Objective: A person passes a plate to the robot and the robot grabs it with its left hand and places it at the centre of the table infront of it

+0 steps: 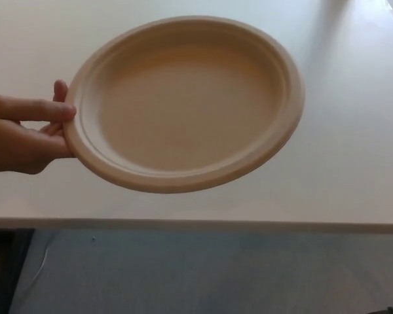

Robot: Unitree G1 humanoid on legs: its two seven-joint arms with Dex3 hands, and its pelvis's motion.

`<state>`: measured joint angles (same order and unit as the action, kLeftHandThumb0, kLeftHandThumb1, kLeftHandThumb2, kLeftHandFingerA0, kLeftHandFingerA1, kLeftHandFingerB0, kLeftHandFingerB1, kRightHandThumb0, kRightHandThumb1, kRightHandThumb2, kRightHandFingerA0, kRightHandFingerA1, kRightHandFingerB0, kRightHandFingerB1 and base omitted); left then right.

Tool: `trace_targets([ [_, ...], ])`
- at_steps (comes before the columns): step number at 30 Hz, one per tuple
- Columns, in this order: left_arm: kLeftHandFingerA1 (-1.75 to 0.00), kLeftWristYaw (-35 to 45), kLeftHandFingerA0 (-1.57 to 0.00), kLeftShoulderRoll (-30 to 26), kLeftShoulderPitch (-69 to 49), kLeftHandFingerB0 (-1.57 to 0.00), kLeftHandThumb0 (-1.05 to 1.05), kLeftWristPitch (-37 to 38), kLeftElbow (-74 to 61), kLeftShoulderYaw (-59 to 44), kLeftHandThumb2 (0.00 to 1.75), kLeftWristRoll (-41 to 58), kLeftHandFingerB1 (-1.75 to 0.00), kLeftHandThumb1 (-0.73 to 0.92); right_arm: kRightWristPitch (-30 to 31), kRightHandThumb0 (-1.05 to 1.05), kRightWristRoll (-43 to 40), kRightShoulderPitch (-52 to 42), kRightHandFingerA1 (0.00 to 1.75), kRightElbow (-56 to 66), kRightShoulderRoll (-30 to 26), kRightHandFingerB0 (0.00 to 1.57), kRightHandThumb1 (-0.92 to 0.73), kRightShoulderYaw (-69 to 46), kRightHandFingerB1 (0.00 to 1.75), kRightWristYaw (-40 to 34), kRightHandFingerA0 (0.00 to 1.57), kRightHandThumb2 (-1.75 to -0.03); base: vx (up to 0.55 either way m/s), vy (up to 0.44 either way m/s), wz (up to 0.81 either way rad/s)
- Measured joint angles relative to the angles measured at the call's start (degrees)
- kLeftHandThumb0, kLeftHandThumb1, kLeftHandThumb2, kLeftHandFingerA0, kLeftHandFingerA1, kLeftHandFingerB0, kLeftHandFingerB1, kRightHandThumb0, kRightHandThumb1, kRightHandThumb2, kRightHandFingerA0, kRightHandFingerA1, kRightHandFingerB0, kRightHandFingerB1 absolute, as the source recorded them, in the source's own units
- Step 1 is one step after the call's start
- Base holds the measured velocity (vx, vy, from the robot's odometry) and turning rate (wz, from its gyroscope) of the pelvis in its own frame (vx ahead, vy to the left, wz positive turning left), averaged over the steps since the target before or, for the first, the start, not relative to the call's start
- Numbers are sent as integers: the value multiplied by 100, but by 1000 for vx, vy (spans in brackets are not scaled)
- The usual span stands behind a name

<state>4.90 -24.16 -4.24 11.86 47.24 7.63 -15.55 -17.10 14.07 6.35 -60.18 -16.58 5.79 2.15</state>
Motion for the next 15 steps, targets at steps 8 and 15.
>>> trace_targets([
  [8,-49,16,-34,-63,40,-28,-54,167,14,56,80,5,-44,52,-215,-58,76,87,77,-203,-42,44,-69,85,54,-61,71,-59,0,0,0],
  [15,-47,-37,-34,-25,-520,-28,-57,606,-1130,-106,78,94,-42,48,-224,-61,125,249,76,-265,-51,46,-69,118,55,-69,72,-60,0,0,0],
])
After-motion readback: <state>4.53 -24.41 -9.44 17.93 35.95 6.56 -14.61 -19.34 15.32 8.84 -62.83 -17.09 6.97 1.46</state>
